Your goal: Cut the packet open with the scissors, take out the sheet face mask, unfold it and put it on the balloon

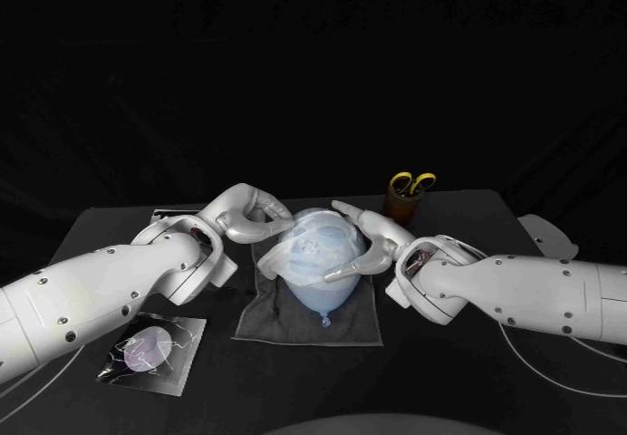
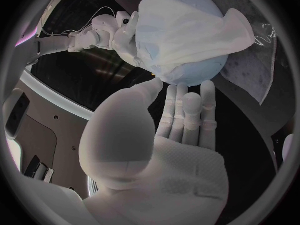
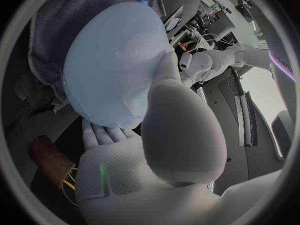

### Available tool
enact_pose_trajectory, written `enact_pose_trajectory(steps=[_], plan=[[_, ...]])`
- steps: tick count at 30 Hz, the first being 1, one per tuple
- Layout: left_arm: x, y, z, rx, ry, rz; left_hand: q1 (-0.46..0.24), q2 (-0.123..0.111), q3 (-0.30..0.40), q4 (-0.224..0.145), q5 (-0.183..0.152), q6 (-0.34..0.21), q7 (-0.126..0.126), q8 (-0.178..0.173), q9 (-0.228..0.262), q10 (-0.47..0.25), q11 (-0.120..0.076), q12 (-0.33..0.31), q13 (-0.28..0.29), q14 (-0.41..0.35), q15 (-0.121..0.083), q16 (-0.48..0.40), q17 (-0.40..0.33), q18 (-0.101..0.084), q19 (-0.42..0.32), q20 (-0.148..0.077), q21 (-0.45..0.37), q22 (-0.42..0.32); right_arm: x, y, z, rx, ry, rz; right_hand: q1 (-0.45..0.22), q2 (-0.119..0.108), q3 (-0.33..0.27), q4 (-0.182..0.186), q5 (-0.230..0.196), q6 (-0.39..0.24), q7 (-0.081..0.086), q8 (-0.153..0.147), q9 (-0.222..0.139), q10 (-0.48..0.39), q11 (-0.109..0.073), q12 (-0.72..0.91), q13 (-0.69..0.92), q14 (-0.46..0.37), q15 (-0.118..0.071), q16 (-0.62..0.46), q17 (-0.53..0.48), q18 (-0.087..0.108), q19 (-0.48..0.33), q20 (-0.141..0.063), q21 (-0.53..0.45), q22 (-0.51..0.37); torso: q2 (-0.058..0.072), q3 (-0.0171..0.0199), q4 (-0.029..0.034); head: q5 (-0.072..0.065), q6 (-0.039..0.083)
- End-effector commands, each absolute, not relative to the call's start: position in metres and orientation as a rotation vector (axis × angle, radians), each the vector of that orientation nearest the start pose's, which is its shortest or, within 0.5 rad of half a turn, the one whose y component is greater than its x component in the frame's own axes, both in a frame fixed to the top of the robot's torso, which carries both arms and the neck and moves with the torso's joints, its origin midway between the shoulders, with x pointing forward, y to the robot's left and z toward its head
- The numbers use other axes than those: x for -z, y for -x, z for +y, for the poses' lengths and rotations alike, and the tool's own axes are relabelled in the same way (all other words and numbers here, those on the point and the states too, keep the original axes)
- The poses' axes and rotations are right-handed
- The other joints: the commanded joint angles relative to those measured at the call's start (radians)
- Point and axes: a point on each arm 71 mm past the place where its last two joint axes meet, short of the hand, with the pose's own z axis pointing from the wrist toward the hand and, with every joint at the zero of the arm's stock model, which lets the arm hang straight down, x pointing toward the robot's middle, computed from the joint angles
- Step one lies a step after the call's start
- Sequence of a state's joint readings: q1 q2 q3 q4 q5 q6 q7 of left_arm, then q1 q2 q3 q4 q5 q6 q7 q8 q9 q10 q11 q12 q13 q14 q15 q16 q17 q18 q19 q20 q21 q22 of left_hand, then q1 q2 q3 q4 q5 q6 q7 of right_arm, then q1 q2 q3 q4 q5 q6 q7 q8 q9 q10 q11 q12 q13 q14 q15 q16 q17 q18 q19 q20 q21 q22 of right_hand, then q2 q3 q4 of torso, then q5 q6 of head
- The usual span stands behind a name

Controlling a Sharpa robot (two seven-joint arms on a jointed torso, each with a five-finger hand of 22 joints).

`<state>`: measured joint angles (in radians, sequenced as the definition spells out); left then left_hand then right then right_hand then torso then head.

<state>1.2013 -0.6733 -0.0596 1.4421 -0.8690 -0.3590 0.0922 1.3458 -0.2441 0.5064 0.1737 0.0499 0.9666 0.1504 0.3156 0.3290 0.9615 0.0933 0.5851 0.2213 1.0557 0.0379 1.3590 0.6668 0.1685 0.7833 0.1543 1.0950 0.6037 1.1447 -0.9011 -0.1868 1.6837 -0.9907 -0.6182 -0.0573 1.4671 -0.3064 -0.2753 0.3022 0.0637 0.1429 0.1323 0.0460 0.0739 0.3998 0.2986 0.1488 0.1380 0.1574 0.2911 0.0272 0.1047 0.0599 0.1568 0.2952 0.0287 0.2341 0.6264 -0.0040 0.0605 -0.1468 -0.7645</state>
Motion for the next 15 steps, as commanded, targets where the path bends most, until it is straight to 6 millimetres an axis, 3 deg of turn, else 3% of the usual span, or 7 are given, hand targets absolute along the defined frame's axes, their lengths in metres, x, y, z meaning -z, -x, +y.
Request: enact_pose_trajectory(steps=[1,15], plan=[[0.1926,-0.4932,0.1323,1.134,0.262,1.727,0.014,0.001,0.003,-0.007,-0.001,0.005,0.001,-0.006,-0.002,0.004,0.002,-0.006,-0.002,-0.003,0.001,-0.003,0.002,0.015,0.008,0.0,-0.007,-0.002,0.2469,-0.4212,-0.1953,-0.866,-0.359,1.781,0.009,0.0,0.006,0.0,0.006,0.008,0.088,0.004,0.002,0.006,0.001,0.004,0.002,0.008,-0.002,0.004,0.0,0.007,0.005,-0.001,0.003,-0.001,-0.001,0.0006,0.0001,-0.001,-0.002],[0.1962,-0.4925,0.1289,1.098,0.246,1.77,0.036,0.006,0.003,-0.013,-0.001,0.002,0.01,-0.023,-0.012,0.002,0.008,-0.019,-0.011,0.0,0.006,0.0,0.006,0.015,0.016,-0.001,-0.009,-0.005,0.2468,-0.4209,-0.1956,-0.865,-0.36,1.781,0.01,-0.001,0.005,0.001,0.006,0.009,0.089,0.005,0.002,0.007,0.001,0.007,0.001,0.008,-0.002,0.003,0.0,0.007,0.006,-0.001,0.003,0.0,0.0,-0.0008,0.0015,-0.003,-0.004]])
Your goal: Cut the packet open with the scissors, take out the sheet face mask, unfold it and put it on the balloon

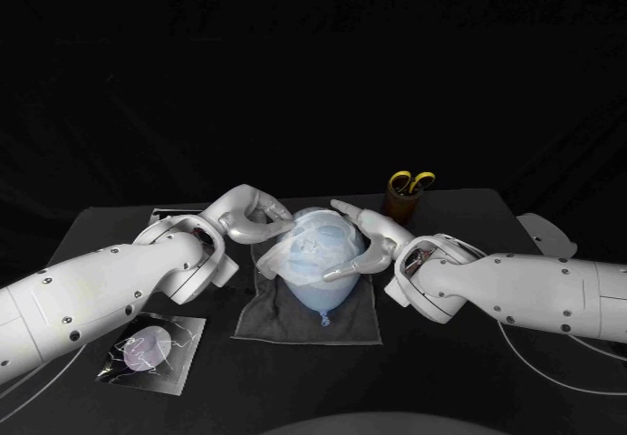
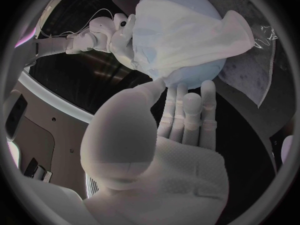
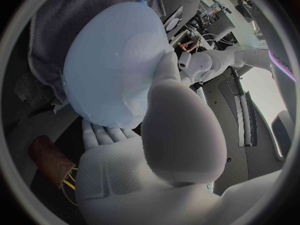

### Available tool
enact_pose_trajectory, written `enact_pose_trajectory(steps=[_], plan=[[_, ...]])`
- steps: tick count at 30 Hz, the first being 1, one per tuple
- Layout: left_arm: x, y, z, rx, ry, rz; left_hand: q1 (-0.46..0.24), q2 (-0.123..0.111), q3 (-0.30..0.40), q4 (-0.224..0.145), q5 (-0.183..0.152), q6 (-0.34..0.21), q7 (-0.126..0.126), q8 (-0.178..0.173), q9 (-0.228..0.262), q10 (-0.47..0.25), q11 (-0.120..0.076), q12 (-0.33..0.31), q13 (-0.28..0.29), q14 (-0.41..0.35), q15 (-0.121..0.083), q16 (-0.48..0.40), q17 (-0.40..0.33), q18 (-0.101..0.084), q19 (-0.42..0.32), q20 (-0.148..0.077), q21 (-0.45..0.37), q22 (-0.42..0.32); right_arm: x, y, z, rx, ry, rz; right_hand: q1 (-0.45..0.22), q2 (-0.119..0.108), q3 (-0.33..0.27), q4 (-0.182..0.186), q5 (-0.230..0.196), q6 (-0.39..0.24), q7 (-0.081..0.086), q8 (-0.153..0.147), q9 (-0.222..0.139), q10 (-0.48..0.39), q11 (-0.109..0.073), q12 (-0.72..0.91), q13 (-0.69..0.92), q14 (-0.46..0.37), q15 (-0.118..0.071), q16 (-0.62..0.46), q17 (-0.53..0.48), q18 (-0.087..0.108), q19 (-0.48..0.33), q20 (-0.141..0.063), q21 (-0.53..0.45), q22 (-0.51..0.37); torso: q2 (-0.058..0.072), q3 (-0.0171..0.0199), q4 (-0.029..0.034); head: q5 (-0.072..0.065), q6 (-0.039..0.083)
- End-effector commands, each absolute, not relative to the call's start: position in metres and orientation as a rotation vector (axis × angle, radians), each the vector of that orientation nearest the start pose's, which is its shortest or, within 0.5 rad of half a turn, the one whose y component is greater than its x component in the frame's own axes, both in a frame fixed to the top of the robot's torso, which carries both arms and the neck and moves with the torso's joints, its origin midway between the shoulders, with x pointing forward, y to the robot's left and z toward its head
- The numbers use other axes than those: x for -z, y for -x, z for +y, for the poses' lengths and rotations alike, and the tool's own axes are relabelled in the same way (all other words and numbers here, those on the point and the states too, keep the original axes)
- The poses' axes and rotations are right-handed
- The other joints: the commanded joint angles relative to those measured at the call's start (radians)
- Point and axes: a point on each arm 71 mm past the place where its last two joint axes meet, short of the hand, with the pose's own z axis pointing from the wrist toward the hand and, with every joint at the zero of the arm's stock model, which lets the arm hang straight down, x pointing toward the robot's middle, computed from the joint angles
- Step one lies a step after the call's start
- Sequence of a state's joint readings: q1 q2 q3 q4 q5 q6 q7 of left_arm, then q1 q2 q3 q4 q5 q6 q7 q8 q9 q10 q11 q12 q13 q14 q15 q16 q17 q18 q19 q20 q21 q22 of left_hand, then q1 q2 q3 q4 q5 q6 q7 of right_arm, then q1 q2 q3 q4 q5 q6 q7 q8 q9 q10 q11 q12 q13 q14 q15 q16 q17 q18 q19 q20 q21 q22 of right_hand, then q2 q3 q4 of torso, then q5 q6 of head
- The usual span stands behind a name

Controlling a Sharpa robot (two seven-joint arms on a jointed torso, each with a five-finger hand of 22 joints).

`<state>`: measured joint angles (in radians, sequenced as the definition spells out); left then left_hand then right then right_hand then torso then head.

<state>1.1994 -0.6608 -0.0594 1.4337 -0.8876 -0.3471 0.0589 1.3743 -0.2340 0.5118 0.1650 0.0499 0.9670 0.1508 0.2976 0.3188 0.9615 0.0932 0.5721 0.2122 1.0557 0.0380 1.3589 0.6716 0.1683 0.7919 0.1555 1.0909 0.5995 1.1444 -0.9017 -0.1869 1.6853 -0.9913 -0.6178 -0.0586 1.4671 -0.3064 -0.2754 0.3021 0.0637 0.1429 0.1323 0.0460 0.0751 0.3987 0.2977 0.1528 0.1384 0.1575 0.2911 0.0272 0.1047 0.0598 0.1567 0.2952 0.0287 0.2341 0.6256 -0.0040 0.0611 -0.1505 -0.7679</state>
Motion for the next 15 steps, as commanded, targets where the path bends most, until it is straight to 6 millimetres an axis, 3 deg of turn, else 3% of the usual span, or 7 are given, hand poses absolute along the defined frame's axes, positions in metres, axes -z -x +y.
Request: enact_pose_trajectory(steps=[1,15], plan=[[0.1964,-0.4922,0.1287,1.096,0.244,1.774,0.004,-0.007,-0.007,-0.002,-0.001,0.003,0.01,-0.007,-0.003,0.002,0.009,-0.007,-0.003,0.0,0.007,0.001,0.001,0.015,0.008,-0.002,-0.006,-0.002,0.2468,-0.421,-0.1956,-0.865,-0.36,1.781,0.01,-0.001,0.005,0.001,0.006,0.009,0.089,0.005,0.001,0.008,0.002,0.002,0.001,0.008,-0.002,0.003,0.0,0.008,0.006,-0.001,0.003,0.0,0.001,-0.0008,0.0009,0.001,-0.001],[0.1985,-0.4923,0.1298,1.068,0.245,1.801,-0.004,-0.018,-0.024,0.006,-0.001,-0.006,0.017,-0.023,-0.012,-0.006,0.016,-0.017,-0.009,-0.003,0.012,0.001,-0.003,0.015,0.011,-0.001,-0.009,-0.004,0.247,-0.421,-0.1947,-0.867,-0.359,1.781,0.01,-0.001,0.005,0.001,0.006,0.009,0.091,0.005,0.001,0.008,0.002,0.004,0.001,0.008,-0.002,0.003,-0.001,0.008,0.006,-0.001,0.003,-0.001,0.0,-0.0001,0.0,0.005,-0.003]])
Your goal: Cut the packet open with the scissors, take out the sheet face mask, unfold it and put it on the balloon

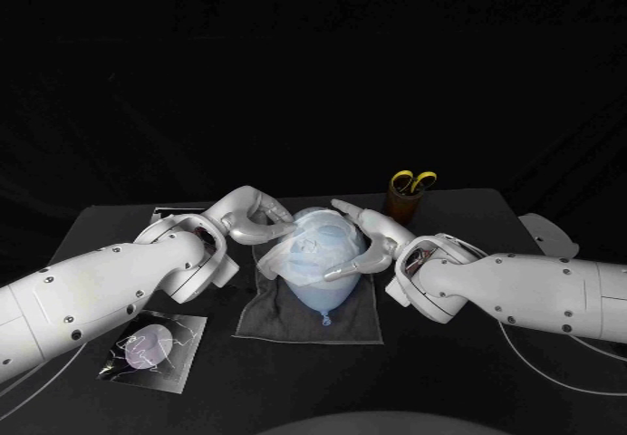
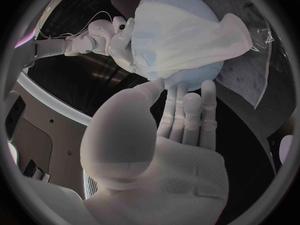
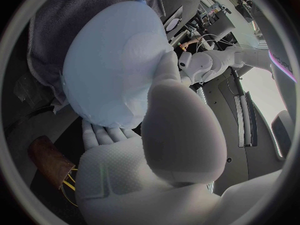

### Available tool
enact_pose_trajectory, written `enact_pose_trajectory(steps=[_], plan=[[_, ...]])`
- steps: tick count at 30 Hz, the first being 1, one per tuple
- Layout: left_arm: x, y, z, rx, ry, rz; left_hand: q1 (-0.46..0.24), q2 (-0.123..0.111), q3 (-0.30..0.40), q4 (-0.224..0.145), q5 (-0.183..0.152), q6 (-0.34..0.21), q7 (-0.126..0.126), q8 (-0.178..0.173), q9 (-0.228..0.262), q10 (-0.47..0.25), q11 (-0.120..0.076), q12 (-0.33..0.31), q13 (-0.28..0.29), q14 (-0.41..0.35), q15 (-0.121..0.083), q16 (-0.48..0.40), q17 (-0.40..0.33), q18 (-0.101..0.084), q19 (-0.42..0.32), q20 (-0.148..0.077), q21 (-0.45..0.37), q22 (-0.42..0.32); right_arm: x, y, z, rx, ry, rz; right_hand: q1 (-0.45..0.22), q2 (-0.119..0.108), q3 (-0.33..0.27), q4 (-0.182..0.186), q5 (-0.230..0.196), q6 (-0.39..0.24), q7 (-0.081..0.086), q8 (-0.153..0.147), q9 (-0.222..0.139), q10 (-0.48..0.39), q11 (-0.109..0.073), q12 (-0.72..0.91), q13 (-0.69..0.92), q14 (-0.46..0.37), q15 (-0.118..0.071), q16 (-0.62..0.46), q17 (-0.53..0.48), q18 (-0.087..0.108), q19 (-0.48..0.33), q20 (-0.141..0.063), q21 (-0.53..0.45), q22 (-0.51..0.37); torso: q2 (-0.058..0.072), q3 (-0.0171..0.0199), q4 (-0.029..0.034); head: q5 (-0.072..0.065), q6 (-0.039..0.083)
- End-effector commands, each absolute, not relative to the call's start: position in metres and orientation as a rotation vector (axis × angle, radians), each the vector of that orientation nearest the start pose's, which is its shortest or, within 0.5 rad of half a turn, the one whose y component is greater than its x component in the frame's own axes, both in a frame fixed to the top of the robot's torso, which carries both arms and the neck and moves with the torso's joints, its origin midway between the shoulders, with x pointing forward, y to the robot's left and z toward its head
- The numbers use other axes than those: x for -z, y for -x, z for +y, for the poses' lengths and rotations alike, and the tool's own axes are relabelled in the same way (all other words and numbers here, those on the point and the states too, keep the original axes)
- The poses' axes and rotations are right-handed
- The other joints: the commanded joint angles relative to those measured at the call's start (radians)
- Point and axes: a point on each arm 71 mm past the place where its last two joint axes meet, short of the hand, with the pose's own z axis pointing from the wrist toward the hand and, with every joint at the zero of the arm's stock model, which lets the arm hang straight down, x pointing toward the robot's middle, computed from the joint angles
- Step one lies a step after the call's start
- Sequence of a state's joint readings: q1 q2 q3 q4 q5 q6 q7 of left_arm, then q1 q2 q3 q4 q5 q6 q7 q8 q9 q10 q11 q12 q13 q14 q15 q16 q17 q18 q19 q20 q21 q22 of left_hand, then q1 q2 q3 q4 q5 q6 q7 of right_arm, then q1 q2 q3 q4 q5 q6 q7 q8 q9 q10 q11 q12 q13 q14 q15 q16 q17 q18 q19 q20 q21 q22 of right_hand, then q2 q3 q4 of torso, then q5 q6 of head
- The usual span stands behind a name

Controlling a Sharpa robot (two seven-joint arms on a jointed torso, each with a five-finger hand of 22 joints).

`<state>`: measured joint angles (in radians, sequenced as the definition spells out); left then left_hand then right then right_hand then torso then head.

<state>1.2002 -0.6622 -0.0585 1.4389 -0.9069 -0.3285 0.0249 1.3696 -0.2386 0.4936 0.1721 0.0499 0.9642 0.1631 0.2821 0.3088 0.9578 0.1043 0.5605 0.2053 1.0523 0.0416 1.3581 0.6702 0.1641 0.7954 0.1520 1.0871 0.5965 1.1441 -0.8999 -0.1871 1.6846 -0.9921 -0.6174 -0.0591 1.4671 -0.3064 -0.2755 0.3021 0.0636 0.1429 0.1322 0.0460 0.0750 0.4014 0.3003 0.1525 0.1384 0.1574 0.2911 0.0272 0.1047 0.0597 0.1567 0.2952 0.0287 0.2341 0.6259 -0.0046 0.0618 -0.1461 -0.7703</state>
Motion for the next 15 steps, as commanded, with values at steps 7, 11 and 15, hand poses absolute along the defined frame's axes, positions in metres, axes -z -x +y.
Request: enact_pose_trajectory(steps=[7,11,15], plan=[[0.1995,-0.4918,0.1281,1.053,0.235,1.817,-0.004,-0.022,-0.023,0.005,-0.001,-0.01,0.01,-0.018,-0.009,-0.007,0.009,-0.009,-0.004,0.003,0.013,0.005,0.009,0.019,0.009,0.005,-0.008,-0.004,0.247,-0.421,-0.1949,-0.866,-0.36,1.78,0.01,-0.001,0.005,0.001,0.006,0.009,0.091,0.005,0.002,0.006,-0.001,0.004,0.001,0.008,-0.002,0.003,-0.001,0.008,0.006,-0.001,0.003,-0.001,0.0,0.0003,-0.0004,-0.001,-0.003],[0.1999,-0.4918,0.1266,1.047,0.23,1.822,0.003,-0.017,-0.023,0.004,-0.001,-0.008,0.01,-0.02,-0.011,-0.005,0.009,-0.009,-0.005,0.005,0.013,0.006,0.013,0.019,0.01,0.006,-0.009,-0.004,0.2469,-0.4208,-0.1946,-0.867,-0.36,1.781,0.009,-0.001,0.003,0.001,0.006,0.009,0.093,0.006,0.002,0.005,-0.001,0.006,0.0,0.007,-0.002,0.003,-0.002,0.008,0.006,-0.001,0.003,-0.002,0.0,0.0002,-0.0007,-0.001,-0.003],[0.2004,-0.4924,0.1258,1.041,0.229,1.826,0.025,0.0,-0.015,-0.002,-0.001,0.005,0.005,-0.018,-0.013,0.003,0.004,-0.006,-0.005,0.016,0.01,0.013,0.027,0.02,0.013,0.006,-0.008,-0.005,0.2468,-0.4206,-0.1944,-0.867,-0.36,1.781,0.009,-0.001,0.003,0.001,0.006,0.009,0.093,0.006,0.002,0.005,-0.001,0.006,0.0,0.007,-0.002,0.003,-0.002,0.008,0.006,-0.001,0.003,-0.002,0.0,0.0001,-0.0007,-0.001,-0.003]])
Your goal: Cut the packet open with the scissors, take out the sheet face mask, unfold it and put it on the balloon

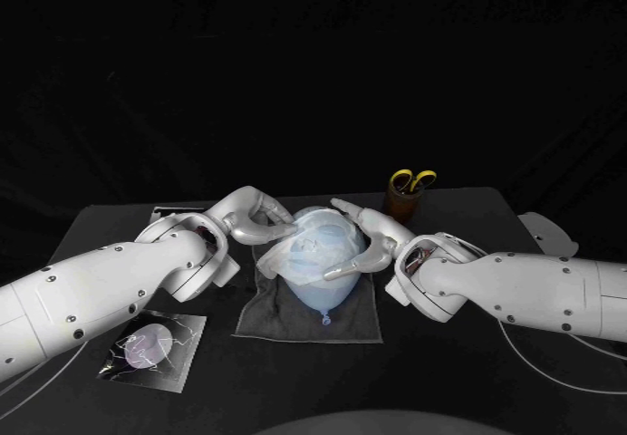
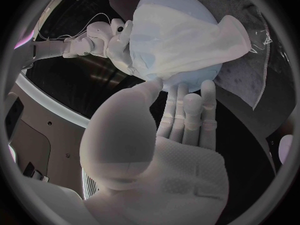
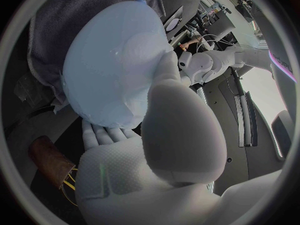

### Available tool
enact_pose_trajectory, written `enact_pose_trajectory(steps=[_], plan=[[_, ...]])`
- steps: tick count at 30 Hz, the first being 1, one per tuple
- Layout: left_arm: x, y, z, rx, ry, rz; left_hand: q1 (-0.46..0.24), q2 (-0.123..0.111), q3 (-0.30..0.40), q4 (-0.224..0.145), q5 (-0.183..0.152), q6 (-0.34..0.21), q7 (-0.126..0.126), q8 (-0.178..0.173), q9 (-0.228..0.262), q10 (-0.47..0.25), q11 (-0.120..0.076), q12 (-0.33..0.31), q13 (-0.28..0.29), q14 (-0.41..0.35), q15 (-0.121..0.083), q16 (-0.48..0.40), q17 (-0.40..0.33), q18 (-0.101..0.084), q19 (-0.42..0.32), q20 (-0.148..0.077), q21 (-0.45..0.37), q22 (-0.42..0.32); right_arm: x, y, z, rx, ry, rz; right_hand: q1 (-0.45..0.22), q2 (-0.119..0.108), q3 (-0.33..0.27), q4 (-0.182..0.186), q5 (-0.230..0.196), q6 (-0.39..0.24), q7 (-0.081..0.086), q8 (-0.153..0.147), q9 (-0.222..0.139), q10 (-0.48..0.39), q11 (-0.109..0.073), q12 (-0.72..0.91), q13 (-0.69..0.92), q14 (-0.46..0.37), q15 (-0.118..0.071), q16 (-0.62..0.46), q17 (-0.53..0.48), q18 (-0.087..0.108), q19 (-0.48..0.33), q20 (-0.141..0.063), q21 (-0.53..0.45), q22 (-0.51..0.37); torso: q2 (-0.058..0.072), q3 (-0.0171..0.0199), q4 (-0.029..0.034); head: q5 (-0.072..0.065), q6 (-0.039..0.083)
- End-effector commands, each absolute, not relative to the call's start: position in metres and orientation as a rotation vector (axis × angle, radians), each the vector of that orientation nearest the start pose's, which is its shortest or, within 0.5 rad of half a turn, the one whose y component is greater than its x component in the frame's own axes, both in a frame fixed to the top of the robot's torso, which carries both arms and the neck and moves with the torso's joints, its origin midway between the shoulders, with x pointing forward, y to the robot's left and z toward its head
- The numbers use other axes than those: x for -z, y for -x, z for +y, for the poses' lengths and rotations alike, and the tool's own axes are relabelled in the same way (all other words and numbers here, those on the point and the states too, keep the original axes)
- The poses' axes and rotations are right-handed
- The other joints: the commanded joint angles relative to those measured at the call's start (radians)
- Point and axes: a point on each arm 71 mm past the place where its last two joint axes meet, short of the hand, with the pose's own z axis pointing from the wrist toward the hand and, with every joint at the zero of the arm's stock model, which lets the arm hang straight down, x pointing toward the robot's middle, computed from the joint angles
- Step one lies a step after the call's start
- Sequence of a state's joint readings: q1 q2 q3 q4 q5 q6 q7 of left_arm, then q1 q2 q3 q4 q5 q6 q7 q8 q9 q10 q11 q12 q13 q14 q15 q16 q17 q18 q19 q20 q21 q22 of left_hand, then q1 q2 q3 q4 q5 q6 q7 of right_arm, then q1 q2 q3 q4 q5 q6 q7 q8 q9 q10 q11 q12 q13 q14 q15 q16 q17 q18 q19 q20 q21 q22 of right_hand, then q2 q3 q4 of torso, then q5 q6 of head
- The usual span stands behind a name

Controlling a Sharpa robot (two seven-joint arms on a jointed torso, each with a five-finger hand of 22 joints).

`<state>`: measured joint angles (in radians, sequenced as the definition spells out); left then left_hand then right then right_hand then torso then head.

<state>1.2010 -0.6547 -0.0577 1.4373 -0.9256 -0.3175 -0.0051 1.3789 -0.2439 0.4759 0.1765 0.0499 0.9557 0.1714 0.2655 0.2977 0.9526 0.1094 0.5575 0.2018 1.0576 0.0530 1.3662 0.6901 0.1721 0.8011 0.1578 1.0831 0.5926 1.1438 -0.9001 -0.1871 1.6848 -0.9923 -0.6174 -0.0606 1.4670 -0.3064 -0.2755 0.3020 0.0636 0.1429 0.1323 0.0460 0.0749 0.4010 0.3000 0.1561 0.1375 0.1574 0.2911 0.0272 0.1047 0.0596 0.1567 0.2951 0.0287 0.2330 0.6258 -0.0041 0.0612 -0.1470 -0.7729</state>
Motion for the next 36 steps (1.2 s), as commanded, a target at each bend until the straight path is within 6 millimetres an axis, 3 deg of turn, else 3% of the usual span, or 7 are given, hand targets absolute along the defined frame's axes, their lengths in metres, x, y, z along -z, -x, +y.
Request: enact_pose_trajectory(steps=[1,9,13,29,34,36], plan=[[0.2006,-0.4925,0.1257,1.04,0.229,1.827,0.021,0.01,0.005,-0.007,-0.001,0.018,-0.004,-0.001,-0.002,0.011,-0.002,-0.002,-0.002,0.016,-0.003,0.008,0.013,0.012,0.009,0.0,-0.003,0.0,0.2468,-0.4206,-0.1944,-0.867,-0.36,1.781,0.009,-0.001,0.003,0.001,0.006,0.009,0.093,0.006,0.002,0.006,0.0,0.002,0.001,0.007,-0.002,0.003,-0.002,0.008,0.006,-0.001,0.003,-0.001,0.0,-0.0003,-0.0001,0.0,-0.001],[0.2007,-0.4927,0.1233,1.042,0.226,1.827,0.052,0.037,0.022,-0.018,-0.001,0.059,-0.02,0.01,-0.003,0.045,-0.018,0.007,-0.002,0.046,-0.016,0.024,0.046,0.013,0.019,-0.007,0.007,0.004,0.2467,-0.4203,-0.194,-0.869,-0.36,1.781,0.009,-0.001,0.003,0.001,0.006,0.009,0.093,0.006,0.002,0.006,0.0,0.002,0.001,0.007,-0.002,0.003,-0.002,0.008,0.006,-0.001,0.003,-0.001,0.0,-0.0002,0.0003,-0.001,-0.003],[0.2003,-0.4929,0.1218,1.044,0.226,1.82,0.071,0.045,0.03,-0.032,-0.001,0.093,-0.036,0.025,0.003,0.073,-0.033,0.018,0.001,0.083,-0.029,0.041,0.097,0.013,0.025,-0.013,0.017,0.009,0.2467,-0.4202,-0.1938,-0.869,-0.359,1.782,0.009,0.0,0.003,0.001,0.006,0.011,0.094,0.006,0.003,0.007,0.0,0.004,0.001,0.008,-0.002,0.003,-0.002,0.008,0.006,-0.001,0.003,-0.001,0.0,-0.0002,-0.0001,-0.001,-0.005],[0.1993,-0.4944,0.1168,1.034,0.203,1.795,0.072,0.026,0.02,-0.05,-0.002,0.148,-0.063,0.046,0.018,0.124,-0.061,0.036,0.009,0.174,-0.055,0.084,0.223,0.012,0.038,-0.03,0.05,0.028,0.2464,-0.4199,-0.1936,-0.871,-0.36,1.781,0.008,0.0,0.004,0.001,0.006,0.011,0.095,0.007,0.003,0.007,0.0,0.005,0.001,0.008,-0.002,0.003,-0.001,0.008,0.007,-0.001,0.003,-0.001,0.0,0.0,0.0002,-0.003,-0.009],[0.198,-0.4944,0.116,1.038,0.202,1.776,0.088,0.038,0.03,-0.058,-0.001,0.176,-0.073,0.058,0.026,0.142,-0.073,0.043,0.013,0.205,-0.066,0.098,0.273,0.005,0.072,-0.034,0.077,0.071,0.2465,-0.4199,-0.1937,-0.87,-0.36,1.781,0.008,0.0,0.004,0.001,0.006,0.011,0.095,0.007,0.003,0.007,0.0,0.005,0.001,0.008,-0.002,0.003,-0.001,0.008,0.007,-0.001,0.003,-0.001,0.0,-0.0001,0.0005,-0.003,-0.01],[0.197,-0.4944,0.1163,1.044,0.209,1.762,0.106,0.042,0.052,-0.072,-0.001,0.19,-0.074,0.064,0.033,0.158,-0.081,0.048,0.016,0.24,-0.076,0.113,0.328,-0.002,0.11,-0.04,0.108,0.119,0.2465,-0.4199,-0.1937,-0.87,-0.36,1.781,0.008,0.0,0.004,0.001,0.006,0.011,0.095,0.007,0.003,0.007,0.0,0.005,0.001,0.008,-0.002,0.003,-0.001,0.008,0.007,-0.001,0.003,-0.001,0.0,-0.0001,0.0003,-0.003,-0.009]])
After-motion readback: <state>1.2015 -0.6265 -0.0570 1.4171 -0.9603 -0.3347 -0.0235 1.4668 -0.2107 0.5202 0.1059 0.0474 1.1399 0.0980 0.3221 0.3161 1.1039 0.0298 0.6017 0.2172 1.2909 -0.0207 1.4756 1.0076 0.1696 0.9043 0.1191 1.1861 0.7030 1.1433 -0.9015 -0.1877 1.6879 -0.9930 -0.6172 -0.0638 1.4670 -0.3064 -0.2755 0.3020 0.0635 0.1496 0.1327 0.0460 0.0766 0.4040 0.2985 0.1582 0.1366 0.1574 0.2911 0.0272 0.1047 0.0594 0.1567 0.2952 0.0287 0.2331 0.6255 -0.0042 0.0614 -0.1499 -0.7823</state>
